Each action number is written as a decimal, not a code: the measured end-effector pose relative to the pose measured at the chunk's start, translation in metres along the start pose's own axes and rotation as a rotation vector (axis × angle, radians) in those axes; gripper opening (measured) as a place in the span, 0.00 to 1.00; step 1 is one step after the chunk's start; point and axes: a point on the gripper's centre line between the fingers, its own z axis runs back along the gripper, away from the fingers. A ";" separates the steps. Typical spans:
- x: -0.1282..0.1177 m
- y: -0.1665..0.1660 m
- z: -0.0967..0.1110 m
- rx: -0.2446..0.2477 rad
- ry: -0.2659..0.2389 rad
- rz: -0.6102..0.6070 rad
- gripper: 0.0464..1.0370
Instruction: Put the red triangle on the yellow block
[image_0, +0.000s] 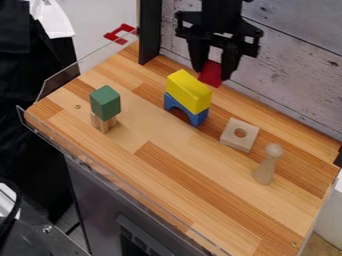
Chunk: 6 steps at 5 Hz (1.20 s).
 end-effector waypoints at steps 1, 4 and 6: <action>0.003 0.007 -0.003 0.013 0.007 0.010 0.49; 0.006 0.032 -0.015 0.049 0.042 0.076 0.49; 0.007 0.037 -0.017 0.039 0.051 0.105 0.49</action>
